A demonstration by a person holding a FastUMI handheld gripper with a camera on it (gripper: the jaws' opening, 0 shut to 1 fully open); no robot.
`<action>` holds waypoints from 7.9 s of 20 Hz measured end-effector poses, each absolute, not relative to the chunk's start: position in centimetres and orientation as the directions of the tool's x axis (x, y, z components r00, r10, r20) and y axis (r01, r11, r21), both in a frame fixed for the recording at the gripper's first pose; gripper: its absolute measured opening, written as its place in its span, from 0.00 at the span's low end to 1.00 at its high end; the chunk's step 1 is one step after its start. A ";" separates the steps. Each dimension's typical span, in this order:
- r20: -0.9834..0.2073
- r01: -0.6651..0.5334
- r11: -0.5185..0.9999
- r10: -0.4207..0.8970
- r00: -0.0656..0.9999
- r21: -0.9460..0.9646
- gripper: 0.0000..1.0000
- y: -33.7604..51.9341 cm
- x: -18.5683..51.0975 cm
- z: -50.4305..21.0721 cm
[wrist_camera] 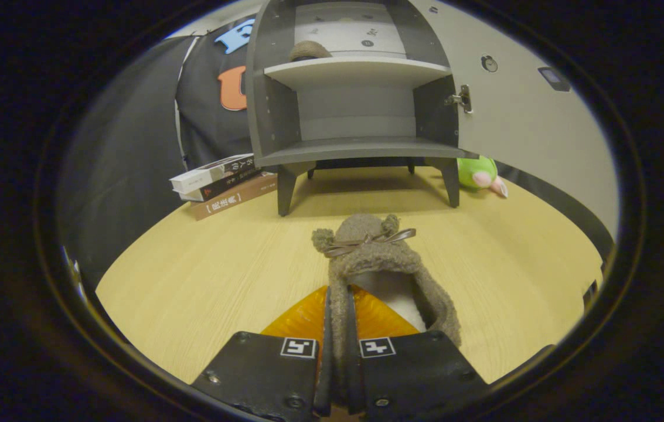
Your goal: Open the shoe cabinet door, grab the shoes and put them into the shoe cabinet, then close the shoe cabinet door.
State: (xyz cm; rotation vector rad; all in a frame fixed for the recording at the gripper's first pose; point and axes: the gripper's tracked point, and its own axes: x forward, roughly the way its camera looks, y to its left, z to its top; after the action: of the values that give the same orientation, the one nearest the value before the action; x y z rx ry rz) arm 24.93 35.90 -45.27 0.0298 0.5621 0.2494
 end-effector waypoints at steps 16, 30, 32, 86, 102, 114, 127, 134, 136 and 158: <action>-0.386 -0.335 0.940 0.333 0.860 0.065 0.13 34.2 19.2 -34.5; -0.144 -0.343 0.939 0.340 0.929 -0.001 0.13 32.5 22.6 -13.9; -0.128 -0.335 0.942 0.332 0.935 -0.009 0.13 32.4 24.1 -10.1; -0.293 -0.187 0.982 0.173 0.940 -0.021 0.85 35.6 53.2 -5.9; -0.065 -0.256 0.965 0.259 0.964 0.051 1.00 26.9 19.0 4.4; 0.177 -0.130 0.990 0.118 0.977 0.058 1.00 3.9 6.0 7.4; 0.139 0.099 0.995 -0.101 0.985 0.024 1.00 -12.3 10.9 1.8; 0.126 0.023 1.000 -0.023 0.992 0.003 1.00 -13.4 17.3 0.5; 0.092 -0.011 1.000 0.009 0.996 0.027 1.00 -13.2 20.0 -0.5; 0.031 -0.298 0.950 0.302 0.953 -0.094 0.95 3.6 21.3 -1.9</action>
State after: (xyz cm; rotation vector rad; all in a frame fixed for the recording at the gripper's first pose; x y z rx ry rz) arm 21.32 3.62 -1.87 -0.0892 -0.0451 0.3051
